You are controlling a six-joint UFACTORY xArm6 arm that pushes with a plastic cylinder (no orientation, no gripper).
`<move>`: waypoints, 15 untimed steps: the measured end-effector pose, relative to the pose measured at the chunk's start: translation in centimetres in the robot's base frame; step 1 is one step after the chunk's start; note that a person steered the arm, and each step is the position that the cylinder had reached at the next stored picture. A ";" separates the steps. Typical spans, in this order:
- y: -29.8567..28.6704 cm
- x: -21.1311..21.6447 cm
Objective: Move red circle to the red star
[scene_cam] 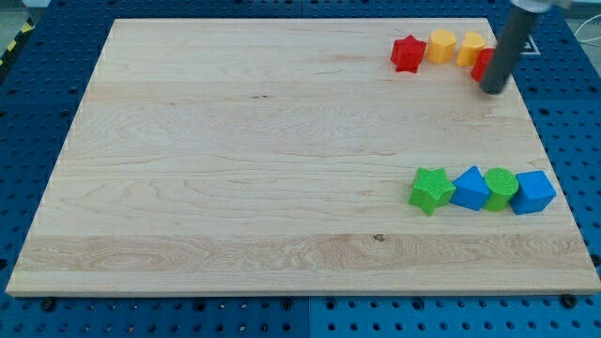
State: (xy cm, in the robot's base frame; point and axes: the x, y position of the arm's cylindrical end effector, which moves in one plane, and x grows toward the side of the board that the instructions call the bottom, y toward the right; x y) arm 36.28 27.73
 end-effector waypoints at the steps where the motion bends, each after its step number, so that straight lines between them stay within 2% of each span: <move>1: 4.7 2.1; 3: 6.7 -0.7; 4: 6.5 -5.2; 6: 6.3 -3.7; 12: -3.0 -4.7; 15: -4.0 -5.8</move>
State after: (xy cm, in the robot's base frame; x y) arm 30.47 23.70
